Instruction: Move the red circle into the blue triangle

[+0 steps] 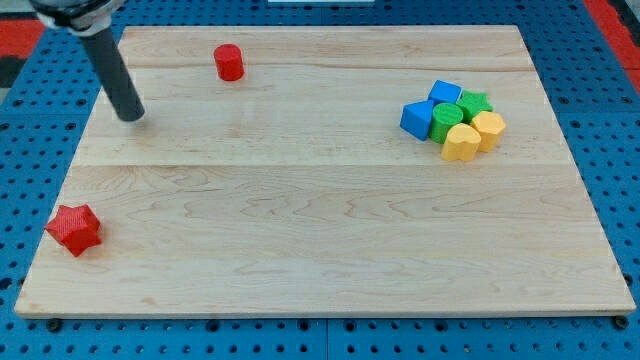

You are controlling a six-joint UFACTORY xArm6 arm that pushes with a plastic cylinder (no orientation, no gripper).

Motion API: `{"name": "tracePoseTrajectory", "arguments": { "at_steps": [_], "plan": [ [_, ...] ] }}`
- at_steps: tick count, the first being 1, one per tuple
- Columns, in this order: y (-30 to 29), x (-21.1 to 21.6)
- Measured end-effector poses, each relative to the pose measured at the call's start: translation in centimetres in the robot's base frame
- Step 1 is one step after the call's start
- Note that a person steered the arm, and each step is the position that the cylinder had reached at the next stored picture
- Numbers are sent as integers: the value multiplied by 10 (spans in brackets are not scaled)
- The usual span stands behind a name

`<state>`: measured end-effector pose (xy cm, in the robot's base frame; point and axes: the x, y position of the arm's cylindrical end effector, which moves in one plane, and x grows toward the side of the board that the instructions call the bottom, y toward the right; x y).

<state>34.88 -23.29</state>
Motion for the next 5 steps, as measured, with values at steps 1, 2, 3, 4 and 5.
{"name": "tracePoseTrajectory", "arguments": {
  "at_steps": [1,2,3,4,5],
  "plan": [
    [1,-32],
    [16,-67],
    [43,-91],
    [119,-91],
    [173,-77]
  ]
}}
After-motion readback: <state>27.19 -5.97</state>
